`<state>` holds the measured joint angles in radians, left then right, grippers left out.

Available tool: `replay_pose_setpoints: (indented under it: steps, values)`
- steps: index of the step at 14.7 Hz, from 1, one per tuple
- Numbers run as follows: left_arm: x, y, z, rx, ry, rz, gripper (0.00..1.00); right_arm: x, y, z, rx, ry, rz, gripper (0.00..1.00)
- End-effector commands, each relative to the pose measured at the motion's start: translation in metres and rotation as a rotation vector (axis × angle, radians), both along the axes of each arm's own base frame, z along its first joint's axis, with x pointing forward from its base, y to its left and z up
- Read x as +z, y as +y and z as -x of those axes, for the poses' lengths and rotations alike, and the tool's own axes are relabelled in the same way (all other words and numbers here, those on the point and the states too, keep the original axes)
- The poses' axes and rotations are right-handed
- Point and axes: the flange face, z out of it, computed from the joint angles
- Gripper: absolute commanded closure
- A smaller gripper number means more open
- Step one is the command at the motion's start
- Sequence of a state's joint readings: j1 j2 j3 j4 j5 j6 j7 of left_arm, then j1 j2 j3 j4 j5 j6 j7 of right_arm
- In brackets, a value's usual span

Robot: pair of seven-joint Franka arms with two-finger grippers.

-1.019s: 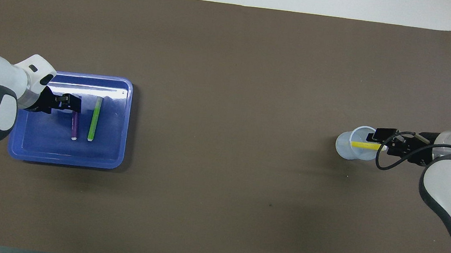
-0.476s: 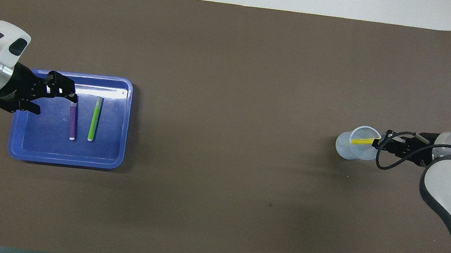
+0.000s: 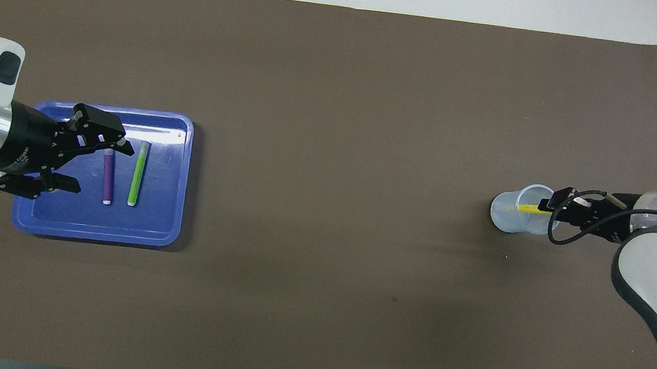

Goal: Right arm passes pens to left for tray arrangement

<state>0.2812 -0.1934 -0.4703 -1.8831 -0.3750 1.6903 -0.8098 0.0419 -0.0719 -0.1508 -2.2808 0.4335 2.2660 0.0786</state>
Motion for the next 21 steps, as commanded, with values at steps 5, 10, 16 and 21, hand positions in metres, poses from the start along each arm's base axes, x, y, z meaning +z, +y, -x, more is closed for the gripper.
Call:
replay_pose_setpoints:
  steps: [5,10,16,21]
  values:
    - [0.019,-0.023,0.023,0.189,0.036,0.091,0.00,0.021,0.005,-0.005,-0.026,0.003,-0.023,0.29]
    - [0.019,-0.025,0.024,0.203,0.037,0.095,0.00,-0.002,0.000,-0.017,-0.051,-0.026,0.013,0.30]
    - [0.015,-0.024,0.024,0.214,0.032,0.093,0.00,-0.009,0.001,-0.016,-0.056,-0.023,0.018,0.48]
    - [0.015,-0.022,0.023,0.227,0.027,0.095,0.00,-0.009,0.004,-0.017,-0.053,-0.021,0.017,1.00]
